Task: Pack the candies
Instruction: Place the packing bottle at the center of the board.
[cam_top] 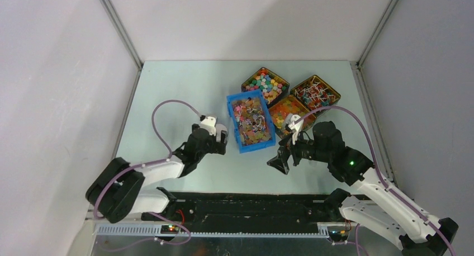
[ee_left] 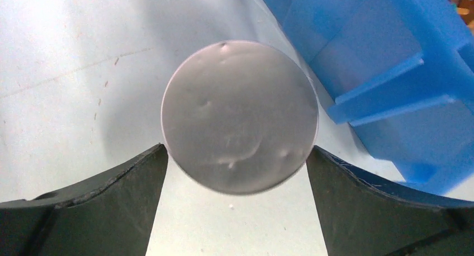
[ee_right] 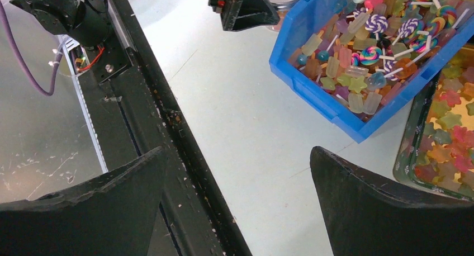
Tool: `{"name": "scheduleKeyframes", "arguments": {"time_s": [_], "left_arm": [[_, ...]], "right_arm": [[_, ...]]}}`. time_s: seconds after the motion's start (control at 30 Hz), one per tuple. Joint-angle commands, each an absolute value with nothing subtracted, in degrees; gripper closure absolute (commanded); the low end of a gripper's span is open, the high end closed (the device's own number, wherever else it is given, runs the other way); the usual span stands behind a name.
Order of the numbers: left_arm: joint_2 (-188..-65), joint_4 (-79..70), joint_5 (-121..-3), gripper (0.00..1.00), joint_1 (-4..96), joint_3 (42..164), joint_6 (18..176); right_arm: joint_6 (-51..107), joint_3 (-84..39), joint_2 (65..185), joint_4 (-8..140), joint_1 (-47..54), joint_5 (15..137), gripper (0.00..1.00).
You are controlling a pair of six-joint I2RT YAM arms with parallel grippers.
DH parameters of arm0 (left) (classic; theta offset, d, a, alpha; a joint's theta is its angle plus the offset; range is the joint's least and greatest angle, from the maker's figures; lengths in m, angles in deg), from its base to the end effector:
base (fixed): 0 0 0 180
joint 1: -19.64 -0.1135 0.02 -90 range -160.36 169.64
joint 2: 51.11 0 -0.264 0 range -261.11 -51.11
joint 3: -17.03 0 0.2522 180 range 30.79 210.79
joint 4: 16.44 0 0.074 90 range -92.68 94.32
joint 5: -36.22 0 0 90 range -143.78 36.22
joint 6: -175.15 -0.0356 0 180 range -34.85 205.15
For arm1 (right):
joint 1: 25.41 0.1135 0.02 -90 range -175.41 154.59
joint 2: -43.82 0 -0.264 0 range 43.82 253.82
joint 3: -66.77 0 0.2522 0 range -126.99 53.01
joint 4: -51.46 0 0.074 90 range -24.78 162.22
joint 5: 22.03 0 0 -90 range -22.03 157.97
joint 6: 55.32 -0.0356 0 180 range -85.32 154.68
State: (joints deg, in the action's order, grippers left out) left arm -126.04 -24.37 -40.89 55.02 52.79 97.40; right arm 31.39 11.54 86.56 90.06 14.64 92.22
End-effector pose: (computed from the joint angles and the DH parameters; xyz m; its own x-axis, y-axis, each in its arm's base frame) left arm 0.2001 -0.1324 0.1527 -0.5000 0.1014 -0.8601 0.3099 0.9483 -0.0684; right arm 0.1191 0.1193 0.3004 -0.3862 -0.2563 -0.8861 -0.8482 0.4761 0.2320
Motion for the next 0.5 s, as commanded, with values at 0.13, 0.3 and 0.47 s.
{"name": "scheduleKeyframes", "arguments": {"time_s": [0.13, 0.3, 0.47], "left_arm": [[-112.05, -19.05, -44.11, 0.00, 54.62, 47.38, 105.39], [-101.73, -13.62, -44.06, 0.00, 54.61, 45.69, 108.33], [-91.65, -7.38, -40.39, 0.00, 54.62, 45.93, 112.37]], "right_arm": [[30.34, 11.44, 87.28, 87.39, 14.14, 94.09, 0.00], [30.04, 11.44, 87.50, 86.85, 13.79, 94.58, 0.01], [28.70, 11.44, 88.20, 86.23, 13.17, 94.35, 0.00]]}}
